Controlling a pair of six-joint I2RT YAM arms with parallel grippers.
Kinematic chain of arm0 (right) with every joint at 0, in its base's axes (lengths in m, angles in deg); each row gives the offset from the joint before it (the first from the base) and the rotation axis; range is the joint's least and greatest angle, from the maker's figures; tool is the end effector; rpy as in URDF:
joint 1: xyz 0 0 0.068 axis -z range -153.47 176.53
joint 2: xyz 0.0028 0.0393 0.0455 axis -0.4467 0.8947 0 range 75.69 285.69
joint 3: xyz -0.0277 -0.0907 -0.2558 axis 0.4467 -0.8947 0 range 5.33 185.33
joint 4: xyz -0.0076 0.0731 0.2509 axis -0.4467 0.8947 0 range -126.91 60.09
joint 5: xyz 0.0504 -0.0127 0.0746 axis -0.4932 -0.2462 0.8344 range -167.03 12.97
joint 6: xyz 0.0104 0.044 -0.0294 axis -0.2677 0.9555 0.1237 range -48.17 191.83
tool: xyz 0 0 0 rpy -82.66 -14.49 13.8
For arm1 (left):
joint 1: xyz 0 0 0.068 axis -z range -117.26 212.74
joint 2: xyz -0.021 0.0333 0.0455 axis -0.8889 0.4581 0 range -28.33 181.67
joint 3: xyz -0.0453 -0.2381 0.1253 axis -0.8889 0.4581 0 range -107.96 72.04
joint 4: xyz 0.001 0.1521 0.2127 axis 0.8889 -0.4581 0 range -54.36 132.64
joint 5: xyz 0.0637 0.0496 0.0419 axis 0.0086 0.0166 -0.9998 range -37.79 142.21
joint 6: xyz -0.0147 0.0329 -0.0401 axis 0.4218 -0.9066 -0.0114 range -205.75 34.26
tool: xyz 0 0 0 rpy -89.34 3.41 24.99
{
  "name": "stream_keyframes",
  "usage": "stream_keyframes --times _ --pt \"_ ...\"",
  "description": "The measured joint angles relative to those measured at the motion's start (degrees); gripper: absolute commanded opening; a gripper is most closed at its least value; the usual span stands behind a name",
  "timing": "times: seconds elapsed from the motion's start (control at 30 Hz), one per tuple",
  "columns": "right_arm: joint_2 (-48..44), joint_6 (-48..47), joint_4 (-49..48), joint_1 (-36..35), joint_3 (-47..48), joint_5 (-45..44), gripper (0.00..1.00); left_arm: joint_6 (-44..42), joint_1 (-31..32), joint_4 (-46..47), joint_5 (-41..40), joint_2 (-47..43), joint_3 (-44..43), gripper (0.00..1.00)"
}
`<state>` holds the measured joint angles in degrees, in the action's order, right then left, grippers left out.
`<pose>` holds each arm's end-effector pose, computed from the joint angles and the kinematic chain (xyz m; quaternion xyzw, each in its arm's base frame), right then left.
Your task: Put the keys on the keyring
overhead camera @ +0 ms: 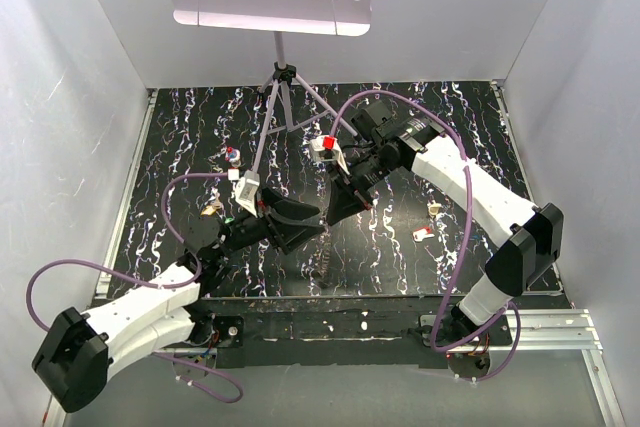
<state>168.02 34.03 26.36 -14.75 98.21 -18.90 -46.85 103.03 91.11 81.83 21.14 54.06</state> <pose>0.2188 0.2325 0.3572 -0.6292 0.5821 0.4781 0.1917 0.1329 -0.1357 0.2680 0.2125 0.5726 -0.6125 0.5018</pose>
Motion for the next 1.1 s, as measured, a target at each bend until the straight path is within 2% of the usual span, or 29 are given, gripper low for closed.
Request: stream_keyframes --times 0.27,0.53,0.87,1.1 --pt "0.00 -1.66 1.60 -0.07 0.00 -1.03 0.01 1.33 -2.75 -7.02 3.67 -1.31 -2.84 0.62" --pt "0.00 -2.10 2.62 -0.09 0.00 -1.03 0.01 4.81 -4.94 -10.08 9.07 3.58 -5.77 0.46" --pt "0.87 -1.84 2.64 -0.11 0.00 -1.05 0.01 5.16 -4.94 -10.25 11.41 3.65 -5.77 0.39" --pt "1.42 -1.36 2.62 -0.11 0.00 -1.40 0.01 5.25 -4.94 -8.61 12.61 4.57 -6.45 0.29"
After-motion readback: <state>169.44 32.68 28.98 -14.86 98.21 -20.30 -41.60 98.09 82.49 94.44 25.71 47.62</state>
